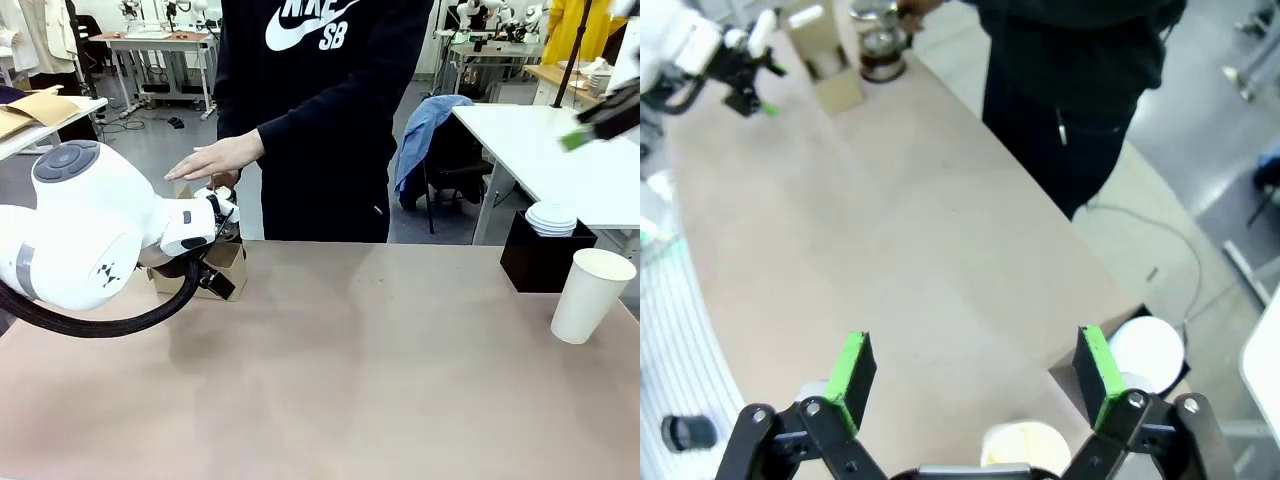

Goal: Pour a drink into a cup and package it in a carrier.
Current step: Pick up the 600 ml Paper Cup and place it in the middle top area of the table.

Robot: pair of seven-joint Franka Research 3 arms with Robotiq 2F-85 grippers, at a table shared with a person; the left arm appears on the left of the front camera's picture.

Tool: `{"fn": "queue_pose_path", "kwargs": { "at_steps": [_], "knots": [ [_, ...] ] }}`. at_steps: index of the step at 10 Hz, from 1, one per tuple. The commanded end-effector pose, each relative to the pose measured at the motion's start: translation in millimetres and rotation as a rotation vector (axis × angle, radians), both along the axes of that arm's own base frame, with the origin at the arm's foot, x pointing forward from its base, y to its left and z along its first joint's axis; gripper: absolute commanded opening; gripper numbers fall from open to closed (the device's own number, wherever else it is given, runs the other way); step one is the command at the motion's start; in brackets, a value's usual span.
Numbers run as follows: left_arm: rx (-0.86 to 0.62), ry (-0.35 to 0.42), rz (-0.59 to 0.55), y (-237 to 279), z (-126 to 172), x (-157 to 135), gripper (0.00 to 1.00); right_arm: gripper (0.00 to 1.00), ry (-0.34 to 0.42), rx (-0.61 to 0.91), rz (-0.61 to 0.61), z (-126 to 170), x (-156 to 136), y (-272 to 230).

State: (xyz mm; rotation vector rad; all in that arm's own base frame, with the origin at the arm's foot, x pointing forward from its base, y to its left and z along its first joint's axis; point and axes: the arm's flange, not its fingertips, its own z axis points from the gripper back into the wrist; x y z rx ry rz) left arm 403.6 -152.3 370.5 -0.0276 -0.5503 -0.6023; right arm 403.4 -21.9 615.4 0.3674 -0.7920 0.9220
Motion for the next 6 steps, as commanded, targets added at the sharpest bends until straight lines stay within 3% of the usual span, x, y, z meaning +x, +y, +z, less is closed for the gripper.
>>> {"fn": "queue_pose_path", "kwargs": {
  "at_steps": [1, 3, 5, 6],
  "knots": [
    [-0.001, 0.000, 0.001, 0.4, -0.1, 0.0, 1.00, 1.00, 0.009, 0.098, 0.127, -24.6, 1.7, -81.1],
    [-0.001, 0.000, 0.001, 0.4, -0.1, 0.0, 1.00, 1.00, -0.092, 0.174, 0.221, -62.2, -10.8, -153.4],
    [-0.001, 0.000, 0.001, 0.4, -0.1, 0.0, 1.00, 1.00, -0.081, 0.230, 0.197, -96.9, -6.9, -181.2],
    [-0.001, 0.000, 0.001, 0.4, -0.1, 0.0, 1.00, 1.00, -0.103, 0.188, 0.171, -73.1, -36.3, -169.0]
  ]
}}
